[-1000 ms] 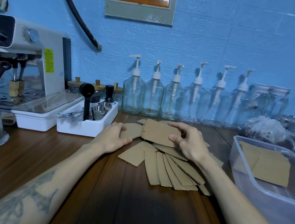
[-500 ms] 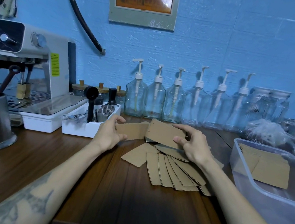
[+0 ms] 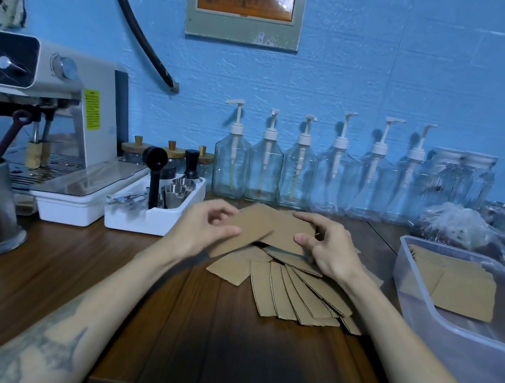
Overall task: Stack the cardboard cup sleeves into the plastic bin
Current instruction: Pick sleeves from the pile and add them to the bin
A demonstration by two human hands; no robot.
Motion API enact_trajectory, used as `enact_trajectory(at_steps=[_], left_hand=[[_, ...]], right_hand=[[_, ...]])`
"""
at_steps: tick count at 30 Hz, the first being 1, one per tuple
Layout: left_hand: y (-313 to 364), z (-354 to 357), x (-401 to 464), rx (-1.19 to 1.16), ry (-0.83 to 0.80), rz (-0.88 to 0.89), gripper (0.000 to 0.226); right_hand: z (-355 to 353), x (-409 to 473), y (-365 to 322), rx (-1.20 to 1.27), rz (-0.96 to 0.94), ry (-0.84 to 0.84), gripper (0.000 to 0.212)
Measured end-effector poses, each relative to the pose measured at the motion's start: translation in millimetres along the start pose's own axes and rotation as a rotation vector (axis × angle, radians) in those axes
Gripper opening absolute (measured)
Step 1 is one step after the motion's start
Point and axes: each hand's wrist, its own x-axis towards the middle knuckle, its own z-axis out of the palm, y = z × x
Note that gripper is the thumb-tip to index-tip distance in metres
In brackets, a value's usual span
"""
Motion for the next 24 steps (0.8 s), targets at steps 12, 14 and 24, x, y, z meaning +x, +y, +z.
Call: enact_trajectory(at_steps=[12,14,24], left_hand=[[-19.5,14.0,7.8,0.001,-0.025,-0.176,0.068],[-19.5,17.4,8.1,0.004,-0.061,-0.162,0.073],[-24.3,22.1,4.3,0.313,-0.103,0.062,0.056]], right_hand=[[5.9,-3.2,-10.4,-0.010,-0.039,-0.280,0.053],[9.8,-2.8,-13.0,0.005,-0.025,-0.308,0.059],[21.3,1.8,-14.5,-0.175,-0.140,-0.314,0.055]])
